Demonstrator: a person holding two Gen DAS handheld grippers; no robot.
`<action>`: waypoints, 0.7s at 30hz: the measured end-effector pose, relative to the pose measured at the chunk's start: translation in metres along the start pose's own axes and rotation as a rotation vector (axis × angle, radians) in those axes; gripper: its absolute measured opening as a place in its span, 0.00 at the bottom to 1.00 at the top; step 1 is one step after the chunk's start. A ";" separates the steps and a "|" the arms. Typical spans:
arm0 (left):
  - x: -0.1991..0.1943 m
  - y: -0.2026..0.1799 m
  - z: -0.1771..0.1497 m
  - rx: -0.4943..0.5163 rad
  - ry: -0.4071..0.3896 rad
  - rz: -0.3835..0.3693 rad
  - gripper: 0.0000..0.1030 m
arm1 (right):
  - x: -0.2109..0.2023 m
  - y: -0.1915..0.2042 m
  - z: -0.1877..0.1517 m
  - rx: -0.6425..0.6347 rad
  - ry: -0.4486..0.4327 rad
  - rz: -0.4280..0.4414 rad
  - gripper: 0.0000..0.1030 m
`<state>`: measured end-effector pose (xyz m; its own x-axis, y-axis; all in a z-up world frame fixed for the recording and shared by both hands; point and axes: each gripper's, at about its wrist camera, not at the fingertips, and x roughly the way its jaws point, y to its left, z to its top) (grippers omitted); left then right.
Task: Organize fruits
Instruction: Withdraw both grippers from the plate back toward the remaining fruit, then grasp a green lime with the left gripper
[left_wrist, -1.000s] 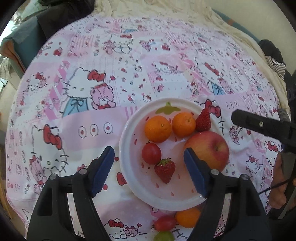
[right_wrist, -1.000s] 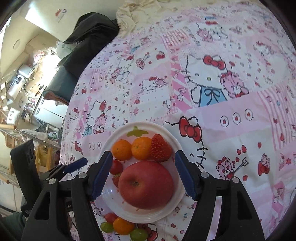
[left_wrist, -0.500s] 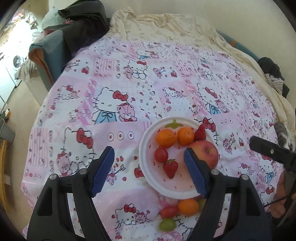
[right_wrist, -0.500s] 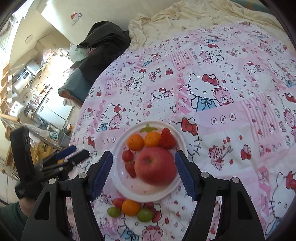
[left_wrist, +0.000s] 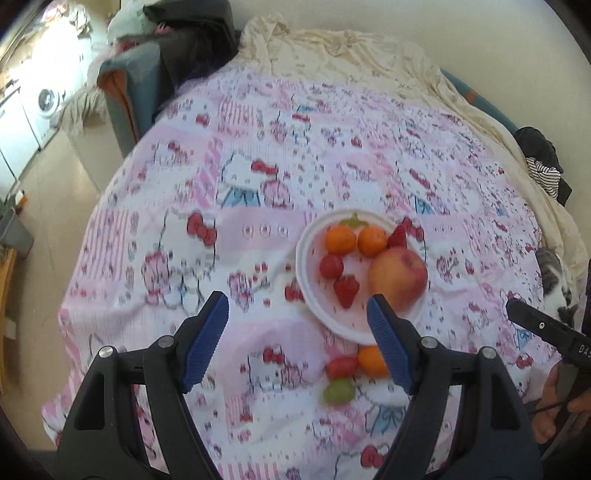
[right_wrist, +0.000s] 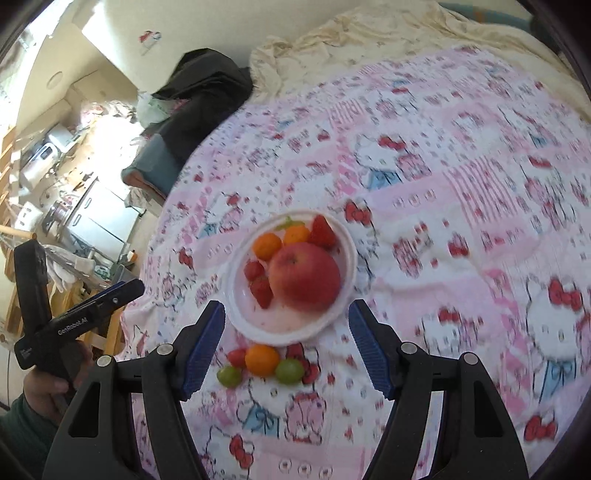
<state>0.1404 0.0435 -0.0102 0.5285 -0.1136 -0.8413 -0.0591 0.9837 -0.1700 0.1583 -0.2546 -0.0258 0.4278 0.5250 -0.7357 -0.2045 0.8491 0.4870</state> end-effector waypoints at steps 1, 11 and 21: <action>0.001 0.001 -0.004 -0.005 0.014 -0.005 0.72 | 0.000 -0.003 -0.005 0.018 0.012 0.001 0.70; 0.058 -0.023 -0.052 0.029 0.288 -0.050 0.72 | 0.011 -0.024 -0.024 0.111 0.075 -0.024 0.70; 0.096 -0.058 -0.078 0.193 0.360 -0.015 0.61 | 0.018 -0.024 -0.026 0.088 0.098 -0.055 0.70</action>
<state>0.1281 -0.0350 -0.1211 0.1963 -0.1356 -0.9711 0.1241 0.9859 -0.1126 0.1478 -0.2637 -0.0631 0.3470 0.4845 -0.8030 -0.1031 0.8707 0.4808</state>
